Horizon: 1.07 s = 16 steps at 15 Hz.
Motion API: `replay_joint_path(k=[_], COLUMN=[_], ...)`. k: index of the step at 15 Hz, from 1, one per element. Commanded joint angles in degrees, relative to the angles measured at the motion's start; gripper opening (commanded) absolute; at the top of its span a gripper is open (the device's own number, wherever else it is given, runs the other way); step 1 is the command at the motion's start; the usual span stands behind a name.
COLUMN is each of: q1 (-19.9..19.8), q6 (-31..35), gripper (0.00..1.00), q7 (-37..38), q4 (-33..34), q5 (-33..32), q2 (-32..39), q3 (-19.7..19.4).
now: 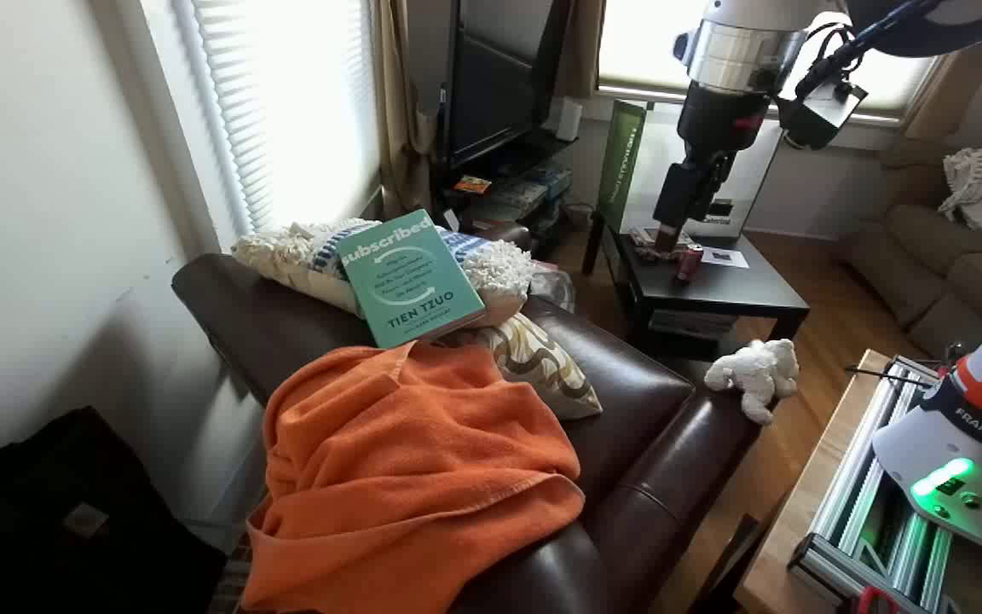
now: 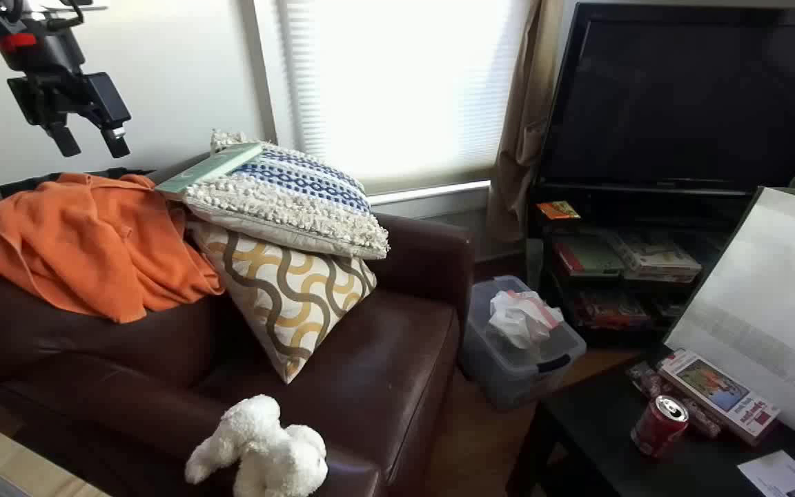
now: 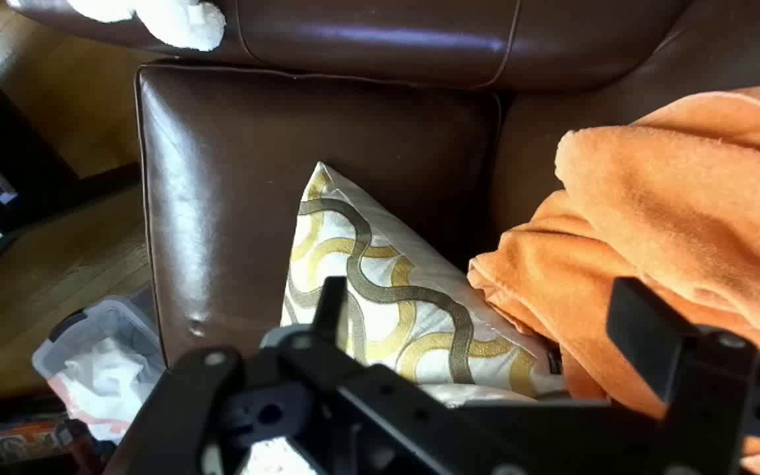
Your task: Put the book on the seat of the sofa
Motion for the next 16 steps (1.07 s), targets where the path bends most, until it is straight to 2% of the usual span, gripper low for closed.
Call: replay_joint_path(k=[1,9,13,16], q1=[1.0,1.0,3.0,4.0], q6=[-0.1,-0.1,9.3,13.3], gripper=[1.00,1.00,1.00,1.00], q7=[0.4,0.4,-11.2,-23.1], q4=[0.1,0.1,0.1,2.3], q5=[-0.5,-0.5,8.0,15.9], q2=[0.2,0.2,-0.6,1.7], q3=[-1.0,-1.0,-9.1,-17.0])
